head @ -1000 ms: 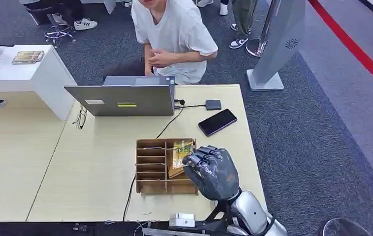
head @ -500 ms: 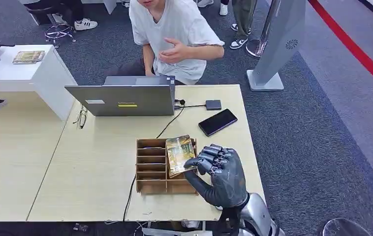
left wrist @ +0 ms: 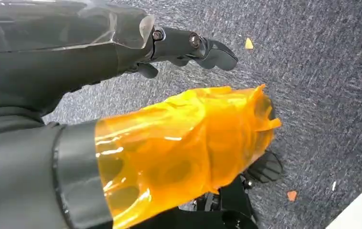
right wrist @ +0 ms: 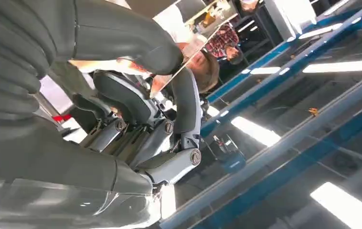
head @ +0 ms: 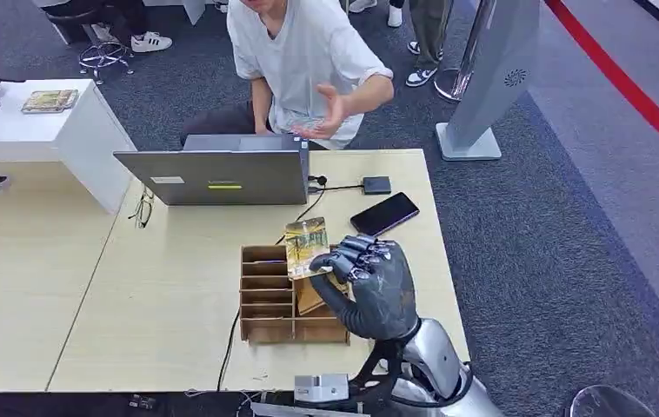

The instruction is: Pass the card to the sensor for recognition and then transmit it.

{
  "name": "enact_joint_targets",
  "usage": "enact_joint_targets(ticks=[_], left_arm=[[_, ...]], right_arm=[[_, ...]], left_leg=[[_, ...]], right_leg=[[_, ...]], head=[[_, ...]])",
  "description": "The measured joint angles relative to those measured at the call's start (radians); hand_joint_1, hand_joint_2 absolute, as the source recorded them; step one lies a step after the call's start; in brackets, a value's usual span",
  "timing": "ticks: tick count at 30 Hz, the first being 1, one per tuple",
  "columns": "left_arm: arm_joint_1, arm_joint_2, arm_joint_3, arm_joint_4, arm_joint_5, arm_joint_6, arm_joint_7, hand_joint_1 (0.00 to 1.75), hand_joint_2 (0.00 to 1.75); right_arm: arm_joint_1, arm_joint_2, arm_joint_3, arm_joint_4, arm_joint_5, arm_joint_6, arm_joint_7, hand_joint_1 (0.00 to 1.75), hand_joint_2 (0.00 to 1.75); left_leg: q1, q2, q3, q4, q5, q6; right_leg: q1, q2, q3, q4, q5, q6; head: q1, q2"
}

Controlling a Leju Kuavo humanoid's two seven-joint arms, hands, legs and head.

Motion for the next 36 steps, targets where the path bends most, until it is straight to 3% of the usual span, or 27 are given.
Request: enact_joint_targets(ticks=[19,30,32,33,36], left_arm=[[-0.01,0.009,-0.067,0.0,0.0,-0.009,0.026,0.0,0.0],[-0.017,0.015,-0.09,-0.004,0.0,0.0,0.038,0.0,0.0],[-0.018,0.015,-0.091,-0.005,0.0,0.002,0.042,0.0,0.0],[-0.018,0.015,-0.092,-0.005,0.0,0.002,0.042,0.0,0.0],[-0.018,0.015,-0.097,-0.005,0.0,0.002,0.045,0.0,0.0]], right_arm=[[-0.173,0.069,0.005,0.217,0.113,0.006,0.145,1.75,1.75],[-0.235,0.086,0.007,0.33,0.193,0.068,0.252,1.75,1.75],[-0.241,0.086,0.007,0.347,0.196,0.08,0.268,1.05,1.75],[-0.243,0.086,0.007,0.354,0.199,0.085,0.276,0.0,1.75],[-0.249,0.086,0.007,0.373,0.215,0.108,0.304,0.0,1.75]], left_leg=[[0.0,0.0,0.0,0.0,0.0,-0.001],[0.0,0.0,0.0,0.0,0.001,-0.001],[0.0,0.0,0.0,0.0,0.001,-0.001],[0.0,0.0,0.0,0.0,0.001,-0.001],[0.0,0.0,0.0,0.0,0.001,-0.001]], right_leg=[[0.0,0.0,0.0,0.0,0.0,0.0],[0.0,0.0,0.0,0.0,0.0,0.0],[0.0,0.0,0.0,0.0,0.0,0.0],[0.0,0.0,0.0,0.0,0.0,0.0],[0.0,0.0,0.0,0.0,0.0,0.0]], head=[[0.0,0.0],[0.0,0.0],[0.0,0.0],[0.0,0.0],[0.0,0.0]])
